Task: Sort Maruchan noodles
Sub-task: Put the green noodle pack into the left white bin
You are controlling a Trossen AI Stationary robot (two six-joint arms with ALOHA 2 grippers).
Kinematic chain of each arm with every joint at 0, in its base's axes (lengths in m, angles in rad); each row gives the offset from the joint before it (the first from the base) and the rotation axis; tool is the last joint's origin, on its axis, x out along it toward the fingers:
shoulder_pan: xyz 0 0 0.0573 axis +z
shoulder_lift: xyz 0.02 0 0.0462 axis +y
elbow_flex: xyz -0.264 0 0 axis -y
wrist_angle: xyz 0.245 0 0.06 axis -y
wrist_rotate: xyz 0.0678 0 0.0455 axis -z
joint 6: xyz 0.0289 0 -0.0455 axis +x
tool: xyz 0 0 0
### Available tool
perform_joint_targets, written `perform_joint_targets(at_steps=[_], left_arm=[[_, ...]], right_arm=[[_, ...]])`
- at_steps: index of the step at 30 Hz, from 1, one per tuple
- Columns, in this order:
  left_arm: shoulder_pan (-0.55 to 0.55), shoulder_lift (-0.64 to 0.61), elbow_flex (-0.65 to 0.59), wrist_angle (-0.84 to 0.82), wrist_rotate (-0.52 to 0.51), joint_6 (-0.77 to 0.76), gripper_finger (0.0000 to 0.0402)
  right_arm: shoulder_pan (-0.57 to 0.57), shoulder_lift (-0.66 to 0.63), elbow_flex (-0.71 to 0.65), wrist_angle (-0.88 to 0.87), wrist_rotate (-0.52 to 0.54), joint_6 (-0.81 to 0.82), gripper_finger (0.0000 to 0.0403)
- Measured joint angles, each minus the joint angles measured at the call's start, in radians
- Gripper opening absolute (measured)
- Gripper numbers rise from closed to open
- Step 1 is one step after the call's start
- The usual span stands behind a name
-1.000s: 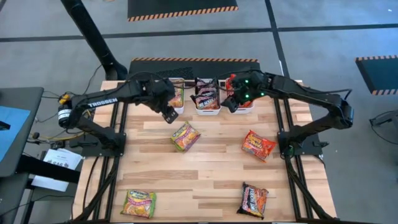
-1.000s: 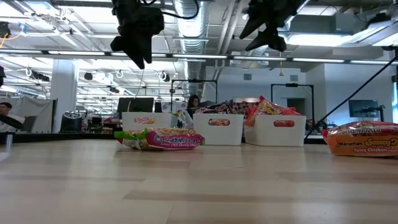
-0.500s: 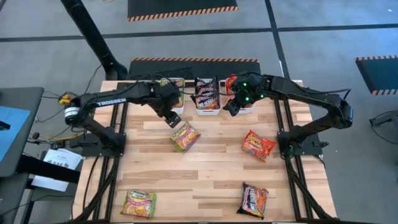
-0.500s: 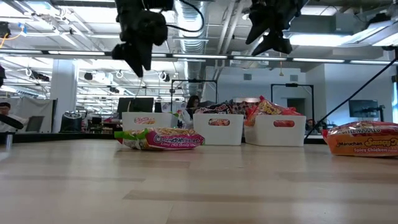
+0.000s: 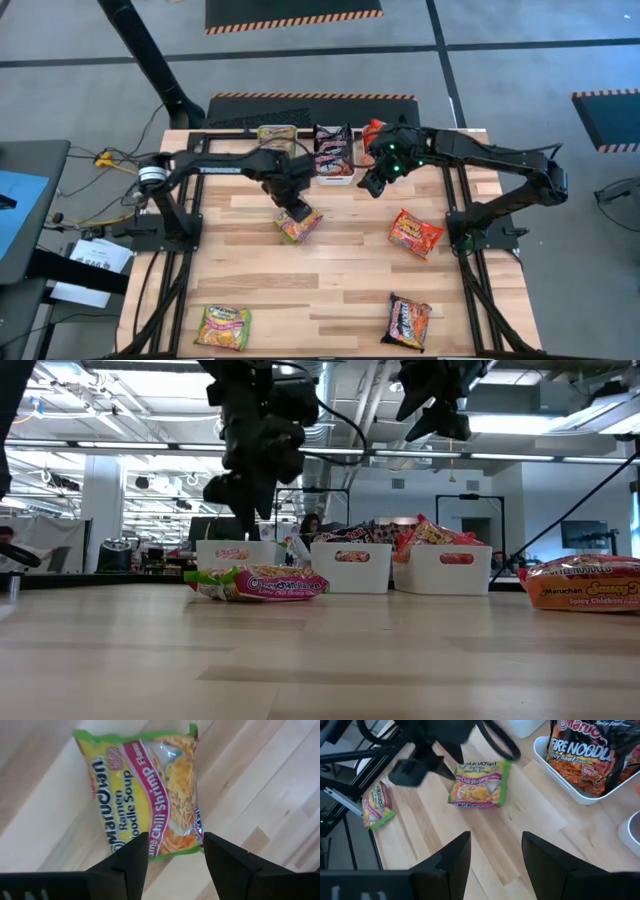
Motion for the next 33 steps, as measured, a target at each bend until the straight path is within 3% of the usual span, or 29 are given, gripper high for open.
perform_joint_targets(at_steps=[6, 11, 18, 27, 33], left_arm=[[-0.048, 0.054, 0.0, 0.013, -0.05, -0.012, 0.0174], [-0.08, 0.087, 0.0, 0.056, -0.18, -0.045, 0.0174], [-0.093, 0.16, 0.004, 0.099, -0.162, -0.075, 0.0174], [-0.122, 0.197, 0.007, 0.091, -0.299, -0.161, 0.0173], [-0.131, 0.201, 0.003, 0.092, -0.325, -0.161, 0.013]], right_arm=[[0.043, 0.0, 0.0, -0.004, 0.001, 0.0, 0.02], [0.084, 0.0, 0.0, -0.004, 0.025, 0.001, 0.02], [0.132, 0.0, 0.0, -0.007, 0.026, 0.001, 0.02], [0.145, 0.0, 0.0, -0.009, 0.048, 0.001, 0.02], [0.141, 0.0, 0.0, -0.008, 0.107, 0.0, 0.02]])
